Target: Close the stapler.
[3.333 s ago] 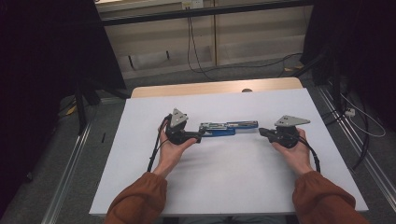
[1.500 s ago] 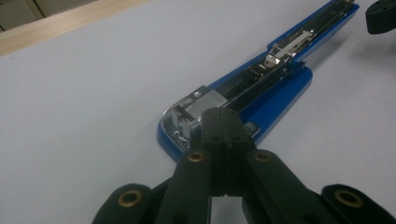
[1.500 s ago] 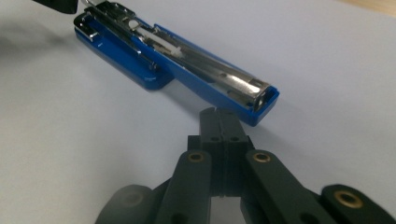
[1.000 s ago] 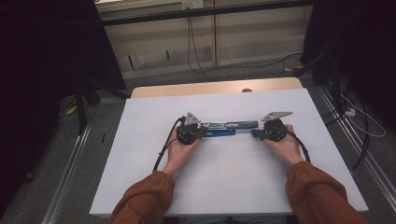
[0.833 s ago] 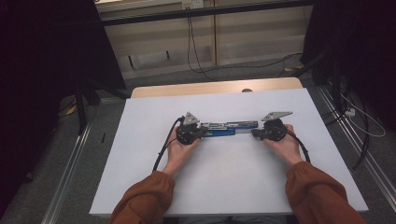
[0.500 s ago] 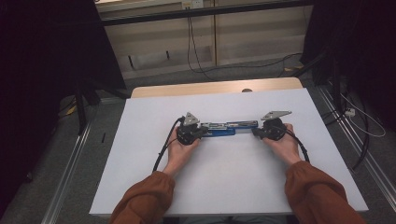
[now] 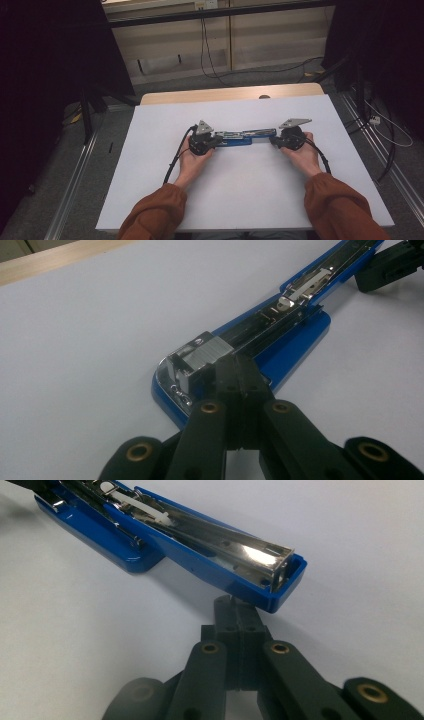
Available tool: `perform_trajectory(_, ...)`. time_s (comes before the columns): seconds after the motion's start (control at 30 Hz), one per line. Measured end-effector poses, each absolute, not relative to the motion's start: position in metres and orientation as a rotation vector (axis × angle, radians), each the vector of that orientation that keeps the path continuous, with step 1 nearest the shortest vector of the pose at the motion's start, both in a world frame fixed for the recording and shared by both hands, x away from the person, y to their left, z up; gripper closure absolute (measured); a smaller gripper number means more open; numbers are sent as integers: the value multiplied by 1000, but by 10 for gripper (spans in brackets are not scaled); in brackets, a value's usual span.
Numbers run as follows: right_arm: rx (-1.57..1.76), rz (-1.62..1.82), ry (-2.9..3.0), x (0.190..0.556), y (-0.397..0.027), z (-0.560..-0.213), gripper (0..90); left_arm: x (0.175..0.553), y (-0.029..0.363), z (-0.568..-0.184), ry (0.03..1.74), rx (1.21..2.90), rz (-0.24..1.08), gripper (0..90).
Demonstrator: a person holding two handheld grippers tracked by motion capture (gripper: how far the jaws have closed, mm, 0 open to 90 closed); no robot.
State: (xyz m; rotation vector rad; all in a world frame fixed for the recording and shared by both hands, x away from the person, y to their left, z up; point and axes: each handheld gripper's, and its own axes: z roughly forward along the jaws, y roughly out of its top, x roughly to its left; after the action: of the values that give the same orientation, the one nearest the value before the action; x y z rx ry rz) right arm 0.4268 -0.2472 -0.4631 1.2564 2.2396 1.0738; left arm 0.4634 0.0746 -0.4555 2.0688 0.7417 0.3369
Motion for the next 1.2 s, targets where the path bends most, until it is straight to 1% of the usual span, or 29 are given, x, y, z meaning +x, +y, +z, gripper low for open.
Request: perform_trajectory(1.2, 1271, 1137, 2192, 425, -251, -460, 900, 463, 75, -456, 748, 2065, 329, 900)
